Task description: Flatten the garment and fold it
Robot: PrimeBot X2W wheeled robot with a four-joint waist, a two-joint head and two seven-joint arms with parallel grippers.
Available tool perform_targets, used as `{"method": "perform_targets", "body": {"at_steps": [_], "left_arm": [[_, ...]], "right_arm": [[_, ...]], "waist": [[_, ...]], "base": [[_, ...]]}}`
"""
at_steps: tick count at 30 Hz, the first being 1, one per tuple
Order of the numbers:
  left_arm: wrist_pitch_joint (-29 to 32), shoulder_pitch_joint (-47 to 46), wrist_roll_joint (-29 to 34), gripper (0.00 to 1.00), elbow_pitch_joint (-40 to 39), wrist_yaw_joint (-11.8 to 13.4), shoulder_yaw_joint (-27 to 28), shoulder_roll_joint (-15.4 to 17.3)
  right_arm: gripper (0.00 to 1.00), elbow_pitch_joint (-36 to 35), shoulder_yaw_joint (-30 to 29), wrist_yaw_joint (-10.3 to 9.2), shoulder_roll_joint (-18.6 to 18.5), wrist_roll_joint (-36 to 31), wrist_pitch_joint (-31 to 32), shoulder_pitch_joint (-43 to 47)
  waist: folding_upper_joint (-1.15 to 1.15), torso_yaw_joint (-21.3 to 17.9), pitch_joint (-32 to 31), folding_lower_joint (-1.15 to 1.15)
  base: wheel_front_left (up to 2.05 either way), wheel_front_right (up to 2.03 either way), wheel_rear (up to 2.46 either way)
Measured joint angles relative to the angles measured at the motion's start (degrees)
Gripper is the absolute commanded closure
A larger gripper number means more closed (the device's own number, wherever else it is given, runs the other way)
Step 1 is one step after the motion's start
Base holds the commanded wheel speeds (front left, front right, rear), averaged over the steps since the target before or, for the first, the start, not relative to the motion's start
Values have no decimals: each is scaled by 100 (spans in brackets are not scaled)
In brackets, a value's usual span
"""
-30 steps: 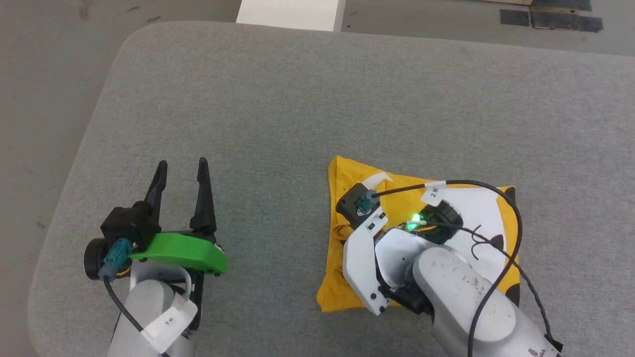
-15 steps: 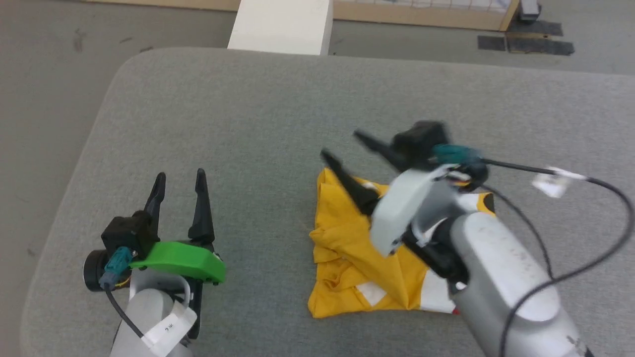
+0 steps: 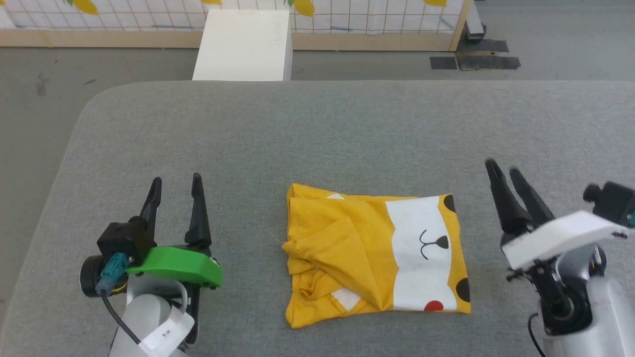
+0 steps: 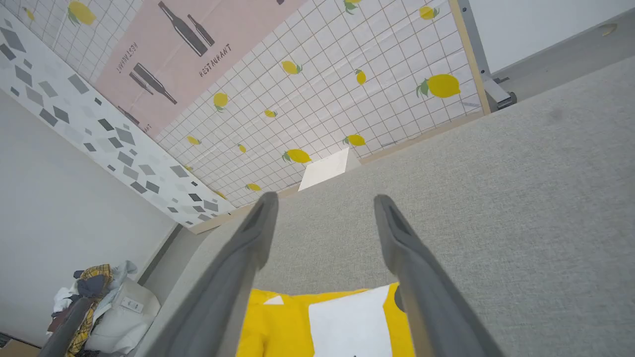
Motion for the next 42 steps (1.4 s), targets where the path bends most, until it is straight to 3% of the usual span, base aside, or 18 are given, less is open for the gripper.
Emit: {"method": "perform_targets", "body": {"at_steps": [5, 11, 18, 24, 27, 29, 36, 42], "left_arm": [[0, 0, 7, 0, -8, -1, 10, -1], [0, 2, 11, 0, -48, -2, 7, -1], [0, -3, 13, 0, -66, -3, -41, -2], [0, -5, 13, 0, -65, -2, -62, -2], [0, -5, 13, 0, -58, -2, -65, -2], [0, -5, 12, 0, -56, 0, -63, -2], [0, -1, 13, 0, -104, 52, -3, -1], [1, 21, 65, 0, -204, 49, 68, 7]], "right_arm": [[0, 468, -448, 1, -2, 414, 648, 261], [0, 1110, -593, 0, 7, 817, 1615, 309], [0, 1641, -446, 1, 3, 859, 2329, -29], [0, 1794, -62, 1, 1, 494, 2688, -289], [74, 1782, 42, 2, -5, 178, 2852, -340], [100, 1737, 74, 2, -4, -70, 2909, -348], [100, 1192, 171, 2, 15, -837, 3095, -344], [100, 569, 567, 3, -514, -2225, 3086, -527]], "waist": [[0, -56, -20, 0], [0, -45, 41, 0], [0, 44, 188, 0], [0, 147, 276, 0], [0, 182, 286, 0], [0, 186, 283, 0], [0, 55, 277, 0], [0, -297, 312, 0]], "base": [[0, 0, 0], [0, 0, 0], [0, 0, 0], [0, 0, 0], [0, 0, 0], [0, 0, 0], [0, 0, 0], [0, 0, 0]]}}
